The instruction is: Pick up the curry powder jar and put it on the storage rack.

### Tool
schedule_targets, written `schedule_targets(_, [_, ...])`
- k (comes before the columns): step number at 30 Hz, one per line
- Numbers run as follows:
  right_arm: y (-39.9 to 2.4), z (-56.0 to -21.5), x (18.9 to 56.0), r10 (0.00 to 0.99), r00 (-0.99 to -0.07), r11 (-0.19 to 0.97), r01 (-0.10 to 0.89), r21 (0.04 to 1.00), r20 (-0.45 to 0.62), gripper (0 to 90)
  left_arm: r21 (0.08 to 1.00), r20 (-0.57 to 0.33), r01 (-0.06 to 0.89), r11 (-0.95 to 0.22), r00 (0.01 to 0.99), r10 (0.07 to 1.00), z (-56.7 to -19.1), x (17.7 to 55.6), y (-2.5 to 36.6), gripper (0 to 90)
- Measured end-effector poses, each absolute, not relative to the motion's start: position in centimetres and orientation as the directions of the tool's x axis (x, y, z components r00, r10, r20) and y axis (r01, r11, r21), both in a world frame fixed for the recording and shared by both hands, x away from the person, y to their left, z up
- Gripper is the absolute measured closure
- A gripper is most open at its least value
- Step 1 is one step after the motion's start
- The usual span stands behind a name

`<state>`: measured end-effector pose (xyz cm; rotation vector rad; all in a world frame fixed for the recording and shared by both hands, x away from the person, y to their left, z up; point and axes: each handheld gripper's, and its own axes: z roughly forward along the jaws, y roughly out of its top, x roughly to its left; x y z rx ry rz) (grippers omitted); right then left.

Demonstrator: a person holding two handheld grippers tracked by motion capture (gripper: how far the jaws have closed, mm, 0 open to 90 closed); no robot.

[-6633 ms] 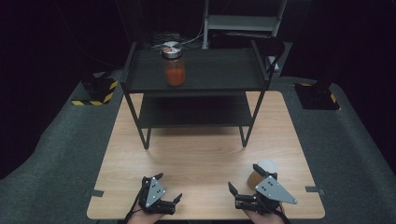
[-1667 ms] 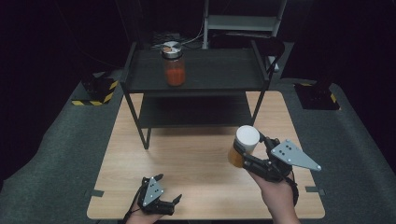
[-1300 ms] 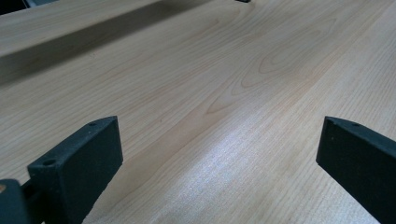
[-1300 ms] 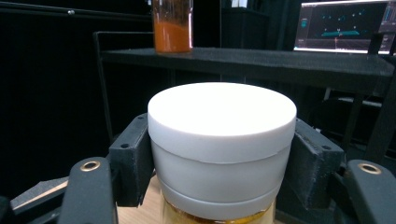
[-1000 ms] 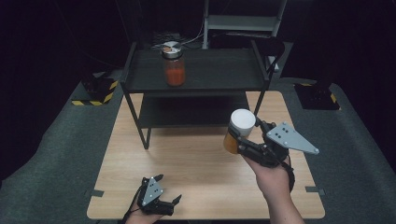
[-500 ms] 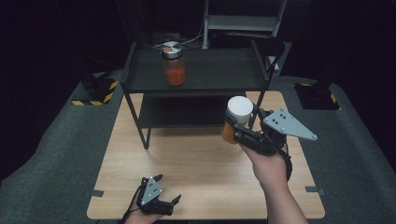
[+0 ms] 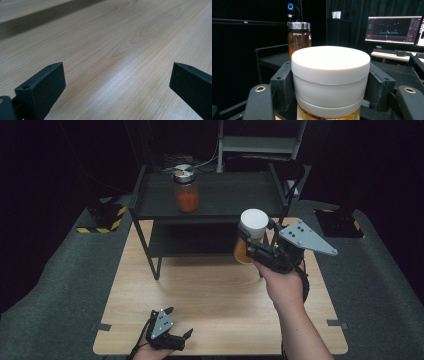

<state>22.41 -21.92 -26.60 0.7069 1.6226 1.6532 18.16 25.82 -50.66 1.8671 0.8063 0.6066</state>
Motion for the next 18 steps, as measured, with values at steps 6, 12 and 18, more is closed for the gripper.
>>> schedule_targets(6, [-21.2, -25.6, 22.8, 0.799, -0.593, 0.031, -0.128, 0.991, -0.102, 33.2, 0.908, 0.053, 0.284, -0.309, 0.652, 0.756, -50.4, 18.3, 25.8, 0.5])
schedule_targets(12, [-20.6, -24.7, 23.0, 0.802, -0.588, 0.029, -0.138, 0.990, -0.106, 33.2, 0.907, 0.053, 0.285, -0.309, 0.652, 0.756, -50.4, 18.3, 25.8, 0.5])
schedule_targets(18, [-20.1, -23.9, 23.4, 0.805, -0.584, 0.024, -0.149, 0.989, -0.107, 33.2, 0.908, 0.049, 0.285, -0.307, 0.655, 0.754, -50.4, 18.3, 25.9, 0.5])
